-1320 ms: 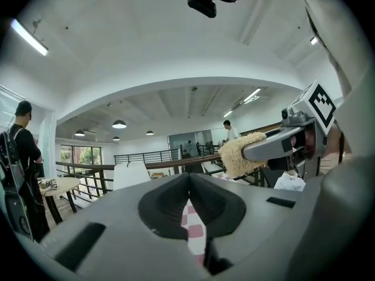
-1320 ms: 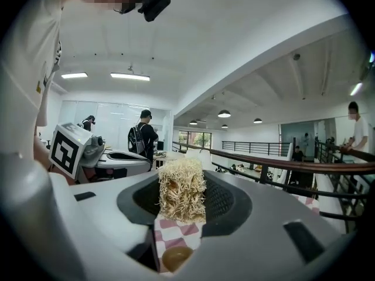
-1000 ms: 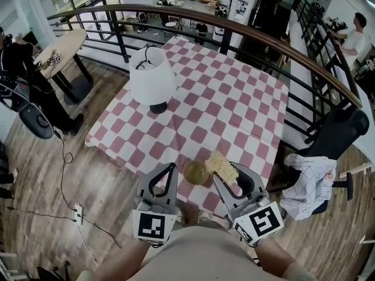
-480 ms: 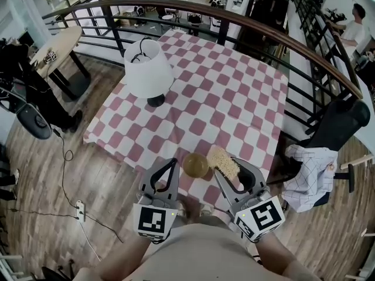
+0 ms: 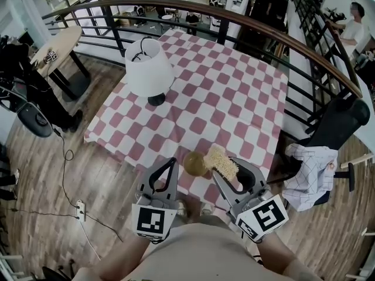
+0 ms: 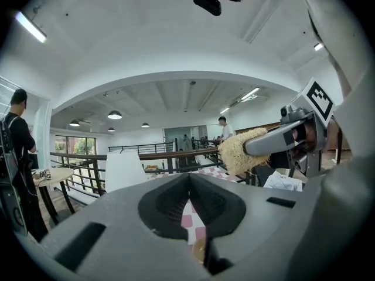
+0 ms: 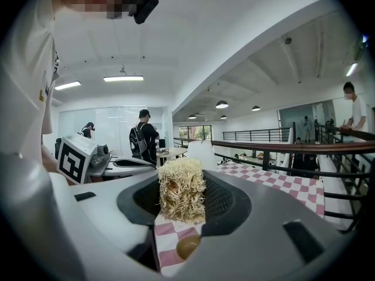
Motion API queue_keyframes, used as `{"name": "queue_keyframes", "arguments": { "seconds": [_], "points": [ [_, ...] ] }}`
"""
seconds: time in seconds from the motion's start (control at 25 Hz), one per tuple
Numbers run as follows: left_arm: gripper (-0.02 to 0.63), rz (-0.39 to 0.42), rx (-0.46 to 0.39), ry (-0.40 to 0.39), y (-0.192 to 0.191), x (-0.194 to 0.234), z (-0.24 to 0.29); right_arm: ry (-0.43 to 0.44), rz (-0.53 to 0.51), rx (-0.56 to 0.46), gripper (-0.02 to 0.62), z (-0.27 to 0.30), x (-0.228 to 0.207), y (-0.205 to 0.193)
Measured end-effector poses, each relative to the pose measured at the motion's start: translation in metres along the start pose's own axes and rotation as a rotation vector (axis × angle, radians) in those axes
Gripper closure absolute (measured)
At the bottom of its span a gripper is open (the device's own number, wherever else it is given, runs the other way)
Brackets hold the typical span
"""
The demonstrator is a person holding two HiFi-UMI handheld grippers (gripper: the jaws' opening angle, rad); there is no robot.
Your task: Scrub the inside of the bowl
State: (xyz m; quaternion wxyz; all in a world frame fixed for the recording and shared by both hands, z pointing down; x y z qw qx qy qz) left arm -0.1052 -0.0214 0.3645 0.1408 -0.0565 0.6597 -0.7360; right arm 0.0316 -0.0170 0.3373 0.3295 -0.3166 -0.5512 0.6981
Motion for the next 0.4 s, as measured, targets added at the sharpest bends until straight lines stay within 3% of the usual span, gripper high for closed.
{"name": "queue_keyframes", "arguments": {
  "seconds": [0.4],
  "points": [
    [0.591,0.019,0.01,-0.009,0.007,-0.002,-0.008,0.013,-0.016,-0.015,0.436,0.003,0.011,0.006]
  ]
}}
Point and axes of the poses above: the fingertips, and each gripper's own axes: z forward along the fingers, x to its left, y out of its top, the point moved 3 cm from there along -z, backward along the fingers, and after that the axes turned 10 degrees about y, right-handed, at the moved point
